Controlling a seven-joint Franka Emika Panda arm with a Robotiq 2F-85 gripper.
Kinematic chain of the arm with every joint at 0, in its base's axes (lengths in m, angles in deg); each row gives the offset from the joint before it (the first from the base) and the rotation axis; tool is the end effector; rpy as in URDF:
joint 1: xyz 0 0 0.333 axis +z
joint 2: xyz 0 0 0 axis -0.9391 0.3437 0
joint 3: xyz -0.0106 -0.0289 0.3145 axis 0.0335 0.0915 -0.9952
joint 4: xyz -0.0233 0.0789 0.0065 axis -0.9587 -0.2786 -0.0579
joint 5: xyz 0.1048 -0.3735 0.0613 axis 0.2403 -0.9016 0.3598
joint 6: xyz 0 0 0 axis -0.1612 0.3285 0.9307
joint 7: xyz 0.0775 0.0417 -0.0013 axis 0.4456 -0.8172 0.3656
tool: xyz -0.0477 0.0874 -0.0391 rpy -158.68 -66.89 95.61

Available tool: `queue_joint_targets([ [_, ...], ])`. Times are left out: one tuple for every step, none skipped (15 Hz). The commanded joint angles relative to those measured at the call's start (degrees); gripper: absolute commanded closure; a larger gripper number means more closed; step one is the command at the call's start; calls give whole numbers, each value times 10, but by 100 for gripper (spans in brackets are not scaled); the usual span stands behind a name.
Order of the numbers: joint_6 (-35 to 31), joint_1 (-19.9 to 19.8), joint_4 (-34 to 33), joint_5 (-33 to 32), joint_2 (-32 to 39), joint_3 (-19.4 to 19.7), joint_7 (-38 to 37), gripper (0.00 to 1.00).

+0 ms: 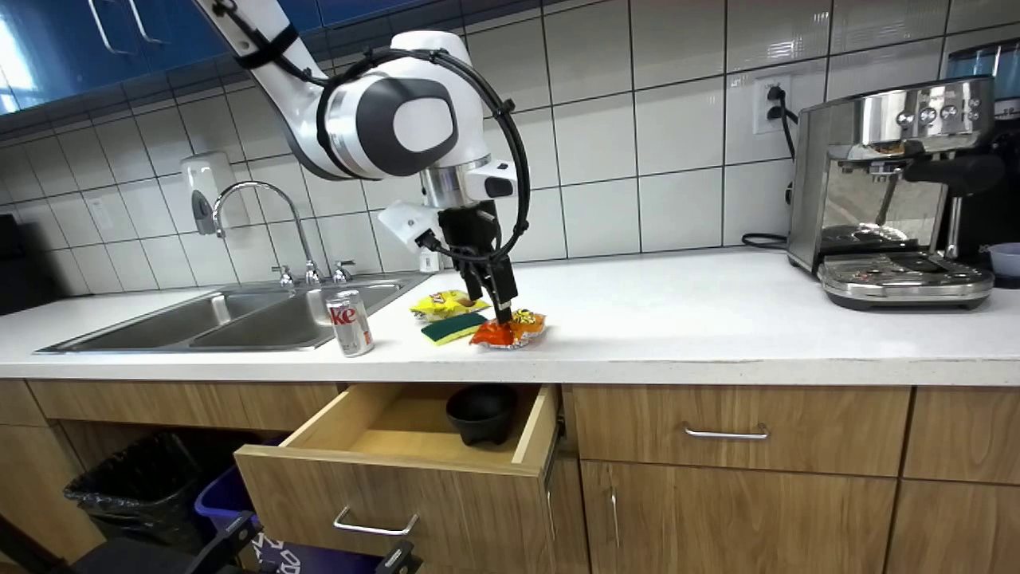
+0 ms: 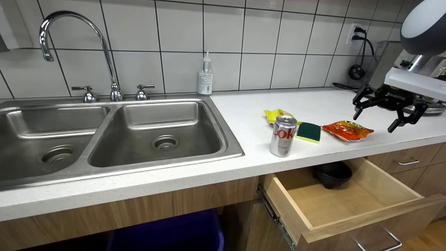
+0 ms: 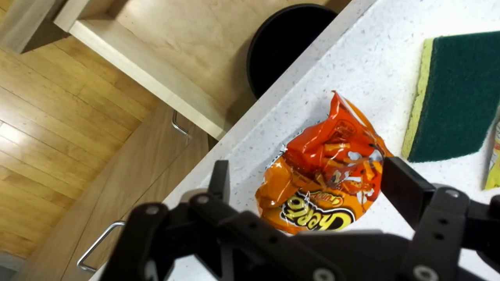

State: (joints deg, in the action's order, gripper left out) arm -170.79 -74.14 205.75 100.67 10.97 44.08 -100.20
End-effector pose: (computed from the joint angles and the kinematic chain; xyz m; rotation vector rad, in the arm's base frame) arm 0.4856 -0.1108 0.2764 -2.8564 1.0359 -0.2949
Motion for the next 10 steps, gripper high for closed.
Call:
queue_joint_targets([
  [-32,-8,-10,24,24,-5,-4,0],
  [-40,-8,-11,30,29,-6,-3,0],
  [-46,-8,-12,35,34,-6,-2,0],
  [-52,-8,-14,38,40,-6,-3,0],
  [-58,-8,-16,44,46,-8,0,0],
  [-61,-8,-18,46,49,-8,0,0],
  [-65,-9,-20,50,54,-8,1,0],
  [-67,-9,-22,53,58,-9,2,0],
  [-68,-9,-25,54,61,-9,1,0],
  [-67,-10,-26,56,63,-9,2,0],
])
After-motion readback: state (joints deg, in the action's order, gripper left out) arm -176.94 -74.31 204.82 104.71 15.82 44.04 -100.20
